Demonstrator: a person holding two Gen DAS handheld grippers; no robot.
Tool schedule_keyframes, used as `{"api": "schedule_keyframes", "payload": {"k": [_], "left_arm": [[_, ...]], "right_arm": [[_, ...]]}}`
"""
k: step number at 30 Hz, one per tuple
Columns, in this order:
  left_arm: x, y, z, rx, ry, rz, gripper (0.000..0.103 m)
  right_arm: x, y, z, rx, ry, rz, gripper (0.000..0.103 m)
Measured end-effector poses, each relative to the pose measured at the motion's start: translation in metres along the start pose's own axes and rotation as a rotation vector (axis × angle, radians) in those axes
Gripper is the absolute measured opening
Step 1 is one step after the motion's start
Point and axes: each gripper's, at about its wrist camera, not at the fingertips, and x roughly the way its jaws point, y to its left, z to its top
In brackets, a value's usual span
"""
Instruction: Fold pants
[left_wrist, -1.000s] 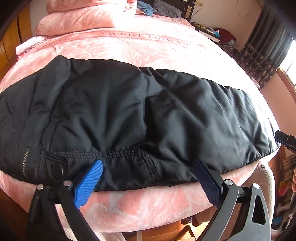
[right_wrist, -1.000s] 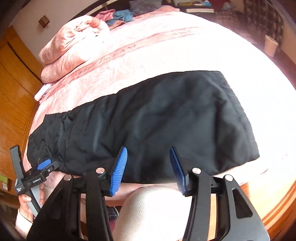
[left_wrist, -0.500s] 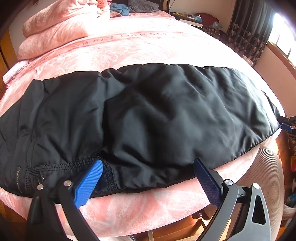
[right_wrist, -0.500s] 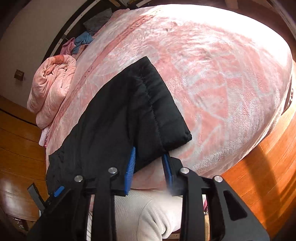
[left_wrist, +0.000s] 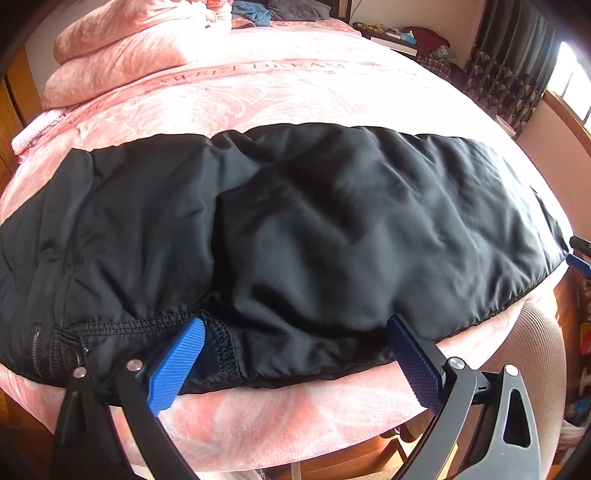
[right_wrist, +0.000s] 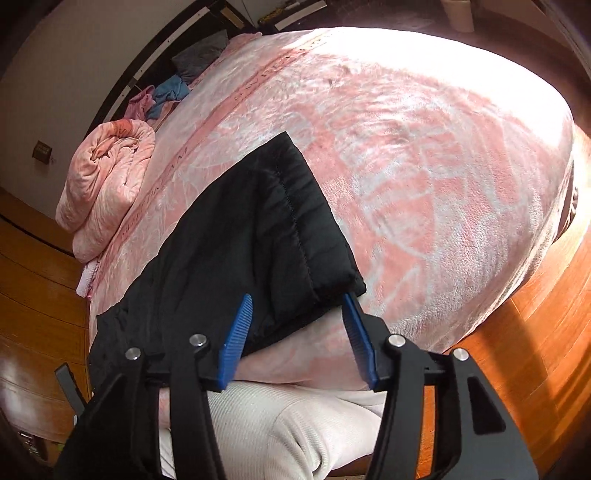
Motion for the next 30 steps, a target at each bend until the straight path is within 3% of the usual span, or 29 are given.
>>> {"api": "schedule_keyframes", "payload": {"k": [5,15,17,18,19,20,22,26,30], "left_arm": [[-0.008,-0.013,0.013,-0.049,-0.028,-0.066,0.099],[0.028,-0.047,0.027,-0.003,0.022,-0.014,0.099],[0.032,-0.045,0.027,-0.010,0.031,-0.020,0.100],[0.033,-0.044,0.027,-0.012,0.035,-0.024,0.100],[0.034,-0.044,0.027,-0.014,0.036,-0.027,0.100],[0.035,-0.042,0.027,-0.017,0.037,-0.029,0.100],[0.035,-0.042,0.026,-0.019,0.036,-0.029,0.100],[0.028,-0.039,0.030,-0.054,0.021,-0.047,0.099],[0.006,-0.035,0.039,-0.116,-0.063,-0.096,0.099]], "right_arm": [[-0.002,-0.009,-0.004,0.051,0.010,0.009,0.058],[0.034,-0.017,-0.001,0.161,0.065,0.064,0.060],[0.035,-0.016,0.000,0.163,0.055,0.100,0.049],[0.035,-0.014,0.000,0.152,0.053,0.113,0.038],[0.035,-0.010,0.001,0.143,0.050,0.136,0.021],[0.033,-0.007,0.003,0.137,0.044,0.164,0.016],[0.024,0.002,0.008,0.101,0.016,0.177,0.012],[-0.015,0.033,0.023,0.020,-0.081,0.291,0.011],[-0.045,0.050,0.037,-0.038,-0.172,0.288,0.010]]}}
